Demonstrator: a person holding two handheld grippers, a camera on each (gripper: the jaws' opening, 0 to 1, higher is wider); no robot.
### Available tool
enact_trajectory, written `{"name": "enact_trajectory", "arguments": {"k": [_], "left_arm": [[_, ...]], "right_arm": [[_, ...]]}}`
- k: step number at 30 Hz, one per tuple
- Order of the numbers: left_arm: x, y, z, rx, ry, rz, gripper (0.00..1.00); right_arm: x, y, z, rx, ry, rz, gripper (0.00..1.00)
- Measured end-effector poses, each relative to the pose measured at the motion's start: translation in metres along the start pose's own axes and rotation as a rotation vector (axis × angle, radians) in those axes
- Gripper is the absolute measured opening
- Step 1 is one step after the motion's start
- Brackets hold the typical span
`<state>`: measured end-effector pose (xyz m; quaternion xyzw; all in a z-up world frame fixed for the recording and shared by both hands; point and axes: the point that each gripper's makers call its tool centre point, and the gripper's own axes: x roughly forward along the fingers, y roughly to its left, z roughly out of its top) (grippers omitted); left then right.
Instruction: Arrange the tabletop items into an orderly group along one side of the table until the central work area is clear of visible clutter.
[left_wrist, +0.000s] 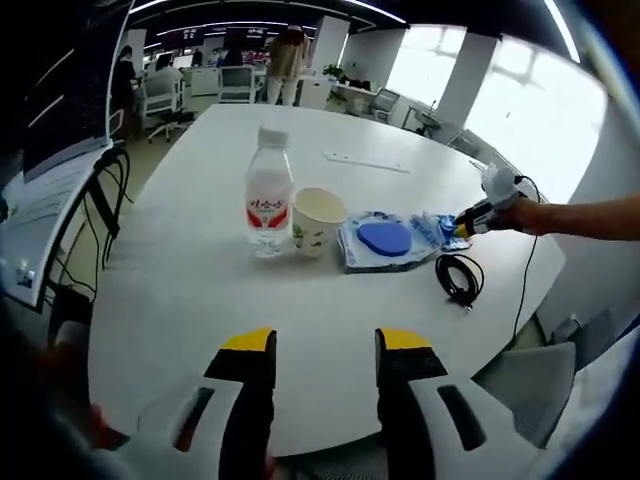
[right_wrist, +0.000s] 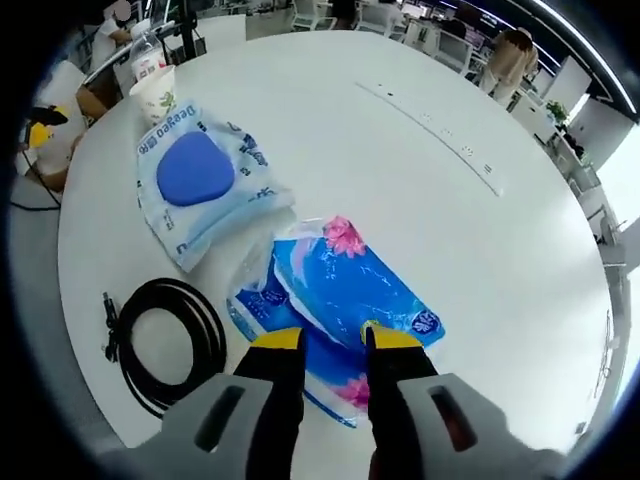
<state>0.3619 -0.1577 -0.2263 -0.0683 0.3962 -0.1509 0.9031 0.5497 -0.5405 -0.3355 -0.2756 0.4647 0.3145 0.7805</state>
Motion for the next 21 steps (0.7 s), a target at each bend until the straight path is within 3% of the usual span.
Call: {"name": "enact_trajectory", "arguments": {"k": [9, 21], "left_arm": [[-0.001, 0.001, -0.003, -0.005, 0.006, 0.005, 0.38], [0.001, -0.002, -0.002, 0.004, 0.006, -0.002, 0.38]], "right_arm": [[0.005, 0.010, -0.009, -0.031, 0.024, 0.027, 0.16], [0.006, 0.015, -0.006, -0.041, 0.010, 0.040, 0.15]]}}
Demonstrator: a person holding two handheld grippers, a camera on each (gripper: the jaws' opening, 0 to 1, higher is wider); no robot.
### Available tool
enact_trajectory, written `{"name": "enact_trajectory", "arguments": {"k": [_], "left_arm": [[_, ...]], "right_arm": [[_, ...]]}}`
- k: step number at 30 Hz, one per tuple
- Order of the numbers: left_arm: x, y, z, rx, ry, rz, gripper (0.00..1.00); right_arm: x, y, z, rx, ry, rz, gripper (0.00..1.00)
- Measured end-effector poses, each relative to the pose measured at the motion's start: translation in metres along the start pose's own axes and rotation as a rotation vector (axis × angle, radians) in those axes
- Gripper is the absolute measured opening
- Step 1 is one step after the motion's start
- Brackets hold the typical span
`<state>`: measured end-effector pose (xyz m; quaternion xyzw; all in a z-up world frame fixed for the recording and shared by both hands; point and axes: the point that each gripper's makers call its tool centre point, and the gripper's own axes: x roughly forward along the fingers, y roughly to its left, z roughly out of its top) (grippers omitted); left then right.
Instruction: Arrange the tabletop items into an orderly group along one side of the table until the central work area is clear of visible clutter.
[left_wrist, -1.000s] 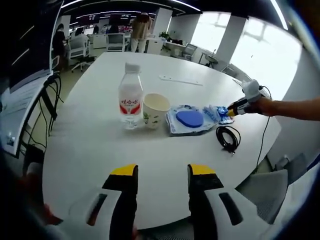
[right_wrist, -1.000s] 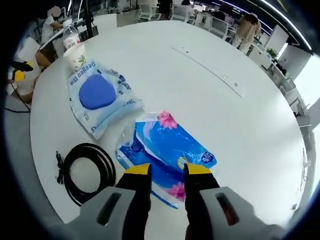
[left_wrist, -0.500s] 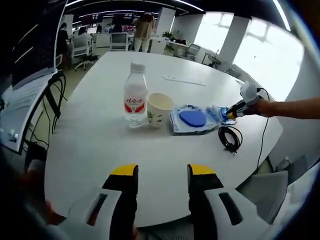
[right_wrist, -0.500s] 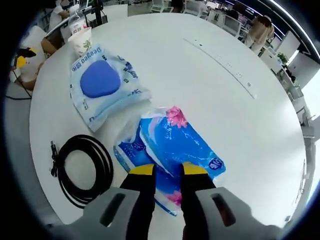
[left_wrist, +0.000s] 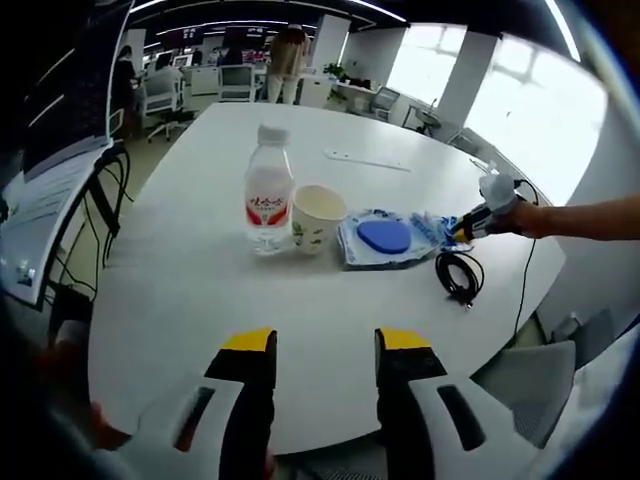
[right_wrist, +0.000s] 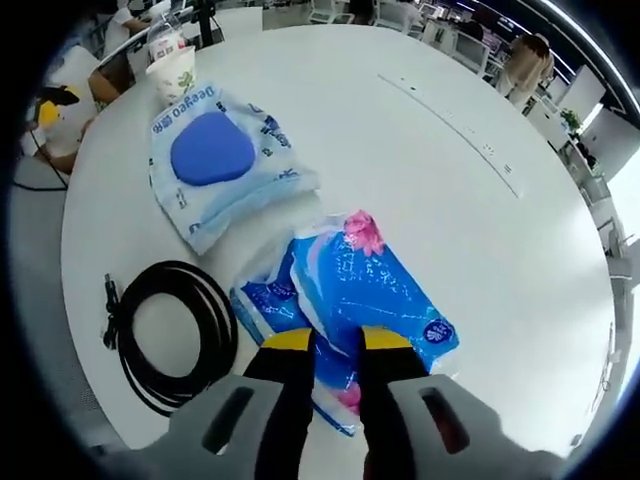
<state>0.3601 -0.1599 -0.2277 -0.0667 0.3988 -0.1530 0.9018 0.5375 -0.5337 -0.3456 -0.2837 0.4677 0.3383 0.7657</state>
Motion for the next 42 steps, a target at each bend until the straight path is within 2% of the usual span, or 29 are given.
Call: {"name": "enact_trajectory", "arguments": {"k": [4, 11, 14, 18, 23, 25, 28, 33, 42], "left_arm": [[-0.001, -0.001, 0.000, 0.002, -0.001, -0.004, 0.38], [-0.006, -0.001, -0.002, 0.003, -0.006, -0.001, 0.38], [-0.008, 0.000, -0.002, 0.000, -0.009, 0.004, 0.38], [-0.009, 0.001, -0.004, 0.000, -0.009, 0.008, 0.38], [-0.010, 0.001, -0.007, -0.003, -0.006, 0.010, 0.38], [-0.011, 0.001, -0.007, -0.005, -0.006, 0.012, 0.38], [-0.011, 0.000, -0.007, -0.008, -0.007, 0.013, 0.38], [-0.011, -0.001, -0.007, -0.009, -0.011, 0.013, 0.38], [-0.007, -0.004, -0.005, -0.003, -0.011, 0.002, 0.38]], "right_arm": [[0.004, 0.003, 0.006, -0.045, 0.000, 0.025, 0.17], [0.003, 0.005, 0.006, -0.157, 0.023, 0.034, 0.18], [0.001, 0.007, 0.006, -0.236, 0.033, 0.038, 0.18], [-0.001, 0.010, 0.006, -0.280, 0.038, 0.042, 0.17], [-0.003, 0.014, 0.007, -0.388, 0.054, 0.052, 0.17], [-0.004, 0.016, 0.008, -0.400, 0.055, 0.054, 0.18], [-0.005, 0.014, 0.009, -0.384, 0.053, 0.048, 0.20], [-0.011, 0.008, 0.010, -0.268, 0.015, 0.041, 0.25], [-0.024, -0.005, 0.004, -0.162, -0.022, 0.006, 0.29]]}}
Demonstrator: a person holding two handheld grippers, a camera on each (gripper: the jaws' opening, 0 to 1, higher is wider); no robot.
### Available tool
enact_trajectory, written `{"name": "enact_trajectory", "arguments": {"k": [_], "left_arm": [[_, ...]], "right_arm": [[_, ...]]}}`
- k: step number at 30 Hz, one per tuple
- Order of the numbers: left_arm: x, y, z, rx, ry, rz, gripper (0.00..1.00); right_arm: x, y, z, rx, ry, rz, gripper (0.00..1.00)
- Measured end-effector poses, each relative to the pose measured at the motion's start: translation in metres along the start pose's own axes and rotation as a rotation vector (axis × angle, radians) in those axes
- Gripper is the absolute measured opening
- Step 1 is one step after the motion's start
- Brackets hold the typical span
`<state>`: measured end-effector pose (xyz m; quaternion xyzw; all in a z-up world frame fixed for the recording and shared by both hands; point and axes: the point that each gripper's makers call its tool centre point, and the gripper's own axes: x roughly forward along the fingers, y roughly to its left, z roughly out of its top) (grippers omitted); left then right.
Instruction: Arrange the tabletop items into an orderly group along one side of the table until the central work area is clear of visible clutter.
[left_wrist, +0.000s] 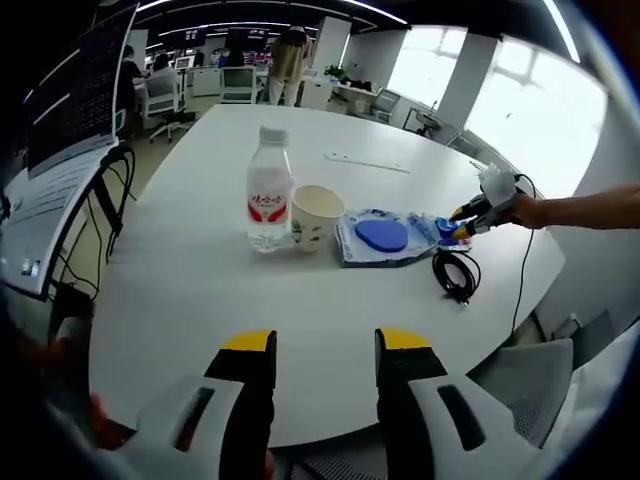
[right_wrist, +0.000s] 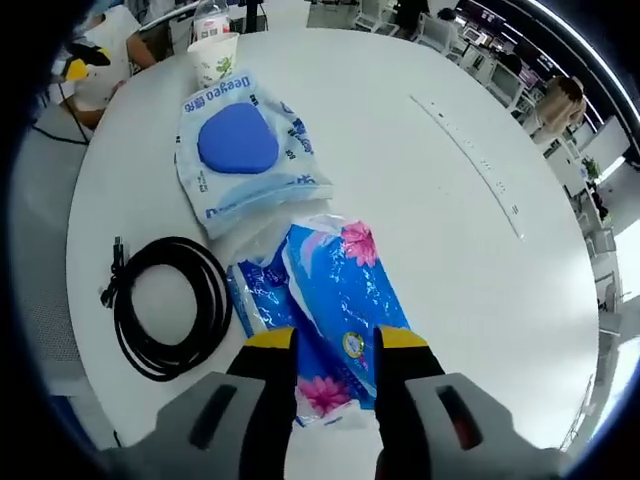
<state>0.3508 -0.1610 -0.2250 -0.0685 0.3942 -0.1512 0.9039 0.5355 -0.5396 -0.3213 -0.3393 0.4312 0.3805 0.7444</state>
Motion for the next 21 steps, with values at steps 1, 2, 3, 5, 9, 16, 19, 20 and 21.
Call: {"name": "enact_trajectory", "arguments": {"k": [1, 2, 3, 5, 9, 16, 19, 20, 21], "left_arm": [[0.000, 0.000, 0.000, 0.001, 0.000, -0.002, 0.38], [0.001, -0.002, 0.001, 0.002, -0.001, -0.005, 0.38], [0.001, -0.002, 0.001, 0.003, -0.001, -0.007, 0.38], [0.002, -0.003, 0.002, 0.004, -0.002, -0.010, 0.38], [0.002, -0.004, 0.002, 0.006, -0.003, -0.014, 0.38], [0.002, -0.003, 0.003, 0.007, -0.003, -0.016, 0.38], [0.002, -0.003, 0.003, 0.008, -0.003, -0.015, 0.38], [0.002, -0.003, 0.003, 0.008, -0.003, -0.015, 0.38], [0.002, -0.003, 0.003, 0.008, -0.003, -0.016, 0.38]], "right_arm": [[-0.001, -0.002, -0.001, 0.023, -0.007, -0.003, 0.30], [-0.003, -0.004, -0.001, 0.072, -0.024, -0.010, 0.30], [-0.004, -0.006, -0.001, 0.102, -0.037, -0.016, 0.30], [-0.010, -0.007, -0.003, 0.145, -0.051, -0.027, 0.30], [-0.021, -0.007, -0.005, 0.208, -0.071, -0.047, 0.31], [-0.032, -0.013, -0.010, 0.298, -0.105, -0.079, 0.32], [-0.032, -0.010, -0.012, 0.297, -0.096, -0.081, 0.33], [-0.032, -0.009, -0.014, 0.305, -0.096, -0.080, 0.33], [-0.033, -0.008, -0.014, 0.329, -0.099, -0.075, 0.33]]}}
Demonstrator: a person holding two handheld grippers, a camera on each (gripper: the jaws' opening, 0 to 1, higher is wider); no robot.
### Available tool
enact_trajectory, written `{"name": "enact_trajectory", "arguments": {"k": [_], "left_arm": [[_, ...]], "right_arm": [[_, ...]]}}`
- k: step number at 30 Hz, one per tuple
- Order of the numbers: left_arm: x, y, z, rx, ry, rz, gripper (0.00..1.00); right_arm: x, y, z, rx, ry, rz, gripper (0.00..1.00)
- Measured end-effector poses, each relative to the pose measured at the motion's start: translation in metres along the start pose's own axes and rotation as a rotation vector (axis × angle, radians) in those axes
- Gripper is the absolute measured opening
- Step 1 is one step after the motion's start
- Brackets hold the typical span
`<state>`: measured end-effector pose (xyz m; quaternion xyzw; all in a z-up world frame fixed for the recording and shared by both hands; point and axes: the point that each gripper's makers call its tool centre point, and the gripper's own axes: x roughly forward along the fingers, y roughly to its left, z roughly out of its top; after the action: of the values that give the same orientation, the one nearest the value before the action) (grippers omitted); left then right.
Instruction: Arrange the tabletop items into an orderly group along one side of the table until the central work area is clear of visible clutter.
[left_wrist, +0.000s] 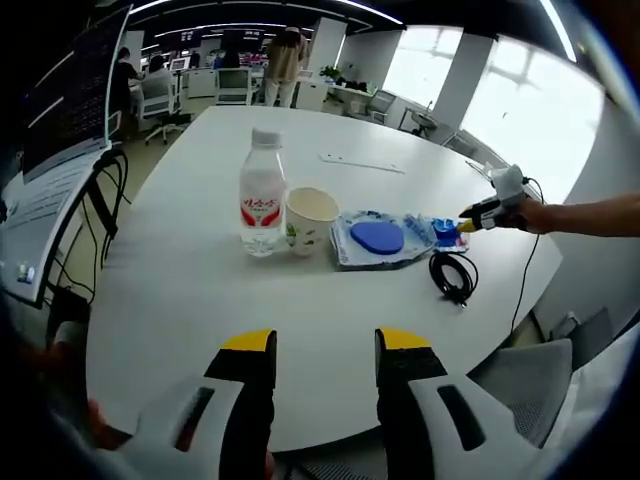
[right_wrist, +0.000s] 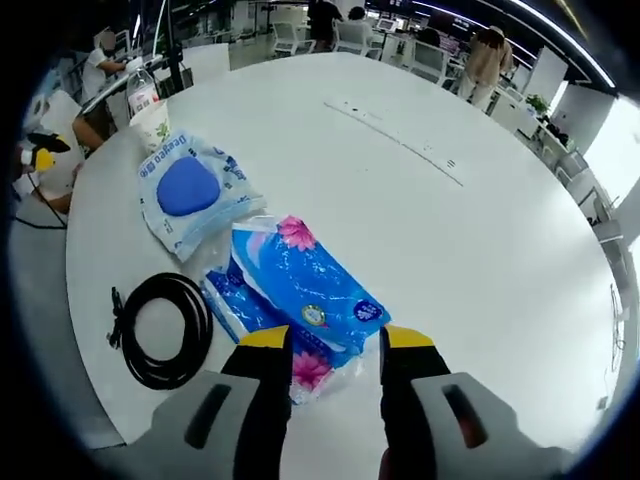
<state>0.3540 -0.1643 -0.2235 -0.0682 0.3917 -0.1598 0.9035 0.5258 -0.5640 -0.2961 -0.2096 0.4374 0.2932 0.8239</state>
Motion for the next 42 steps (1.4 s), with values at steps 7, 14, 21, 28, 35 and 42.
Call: {"name": "enact_trajectory", "arguments": {"k": [7, 14, 21, 28, 35, 42], "left_arm": [[0.000, 0.000, 0.001, 0.000, 0.000, -0.001, 0.38], [-0.001, 0.002, 0.000, 0.000, 0.005, 0.004, 0.38], [0.000, 0.003, 0.000, -0.002, 0.006, 0.006, 0.38], [-0.001, 0.004, 0.001, -0.005, 0.006, 0.009, 0.38], [-0.001, 0.005, 0.000, -0.004, 0.009, 0.012, 0.38], [-0.004, 0.007, -0.003, -0.008, 0.011, 0.017, 0.38]], "right_arm": [[0.001, -0.002, -0.009, 0.069, 0.004, -0.009, 0.35], [0.001, -0.014, -0.015, 0.122, 0.009, -0.068, 0.36], [0.007, -0.013, -0.023, 0.156, 0.029, -0.064, 0.33], [0.011, -0.011, -0.020, 0.129, 0.034, -0.048, 0.25], [0.014, -0.013, -0.020, 0.057, 0.054, -0.044, 0.24], [0.016, -0.018, -0.022, 0.004, 0.075, -0.038, 0.22]]}}
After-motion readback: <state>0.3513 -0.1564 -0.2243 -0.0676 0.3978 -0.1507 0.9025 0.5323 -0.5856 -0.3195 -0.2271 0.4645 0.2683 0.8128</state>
